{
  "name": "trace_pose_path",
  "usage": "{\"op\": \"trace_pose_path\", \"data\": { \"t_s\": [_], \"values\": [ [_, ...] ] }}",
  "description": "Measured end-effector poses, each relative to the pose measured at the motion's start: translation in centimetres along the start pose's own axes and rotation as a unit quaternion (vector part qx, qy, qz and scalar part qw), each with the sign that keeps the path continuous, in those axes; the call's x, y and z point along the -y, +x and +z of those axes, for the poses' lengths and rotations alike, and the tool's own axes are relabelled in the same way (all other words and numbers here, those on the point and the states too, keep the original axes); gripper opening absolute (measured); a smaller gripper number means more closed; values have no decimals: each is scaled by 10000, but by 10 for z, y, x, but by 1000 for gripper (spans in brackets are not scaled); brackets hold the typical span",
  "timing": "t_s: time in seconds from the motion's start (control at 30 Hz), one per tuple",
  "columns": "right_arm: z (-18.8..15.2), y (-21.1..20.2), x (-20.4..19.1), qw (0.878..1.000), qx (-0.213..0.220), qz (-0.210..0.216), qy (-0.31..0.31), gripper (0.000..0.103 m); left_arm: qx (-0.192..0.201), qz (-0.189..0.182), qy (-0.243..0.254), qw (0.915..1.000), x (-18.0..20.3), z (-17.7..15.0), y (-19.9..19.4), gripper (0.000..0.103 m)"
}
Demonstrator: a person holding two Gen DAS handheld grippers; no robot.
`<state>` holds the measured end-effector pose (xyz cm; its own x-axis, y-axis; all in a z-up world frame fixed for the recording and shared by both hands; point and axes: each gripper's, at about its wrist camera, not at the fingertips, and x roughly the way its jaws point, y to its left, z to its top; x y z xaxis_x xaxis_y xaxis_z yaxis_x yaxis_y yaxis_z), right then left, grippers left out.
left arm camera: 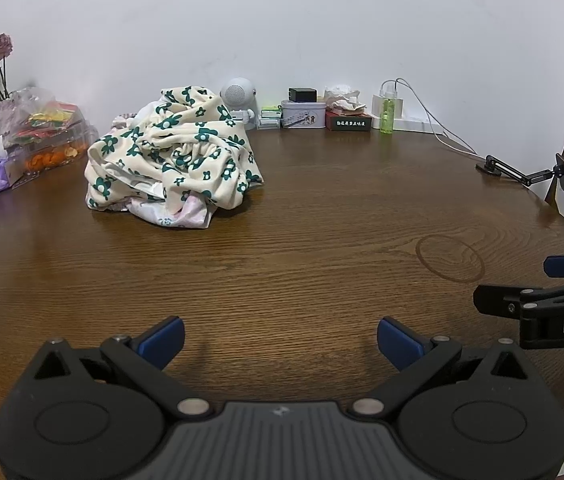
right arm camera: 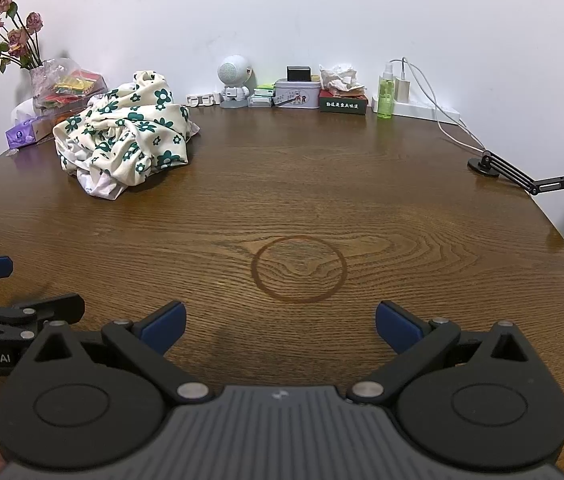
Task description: Fold clothes
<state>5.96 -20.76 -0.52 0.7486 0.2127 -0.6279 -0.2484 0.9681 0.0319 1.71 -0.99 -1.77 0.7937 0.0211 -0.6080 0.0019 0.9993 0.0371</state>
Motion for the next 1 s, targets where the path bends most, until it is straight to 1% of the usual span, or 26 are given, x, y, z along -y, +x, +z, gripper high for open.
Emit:
{"op": "trace_pose_path", "data": {
  "t_s": [0.67,0.83,1.0],
  "values": [
    [3,6,-3,10000,-54,27,-68,103,-46,-3,-29,10000,-3,0,5,103],
    [11,11,-6,9998,-7,109,-160,103,-9,75,-45,10000,-9,5,10,103],
    [26,20,-10,9994,75,226,-237,103,41,241,-137,9996,-21,16,19,103]
  ]
}}
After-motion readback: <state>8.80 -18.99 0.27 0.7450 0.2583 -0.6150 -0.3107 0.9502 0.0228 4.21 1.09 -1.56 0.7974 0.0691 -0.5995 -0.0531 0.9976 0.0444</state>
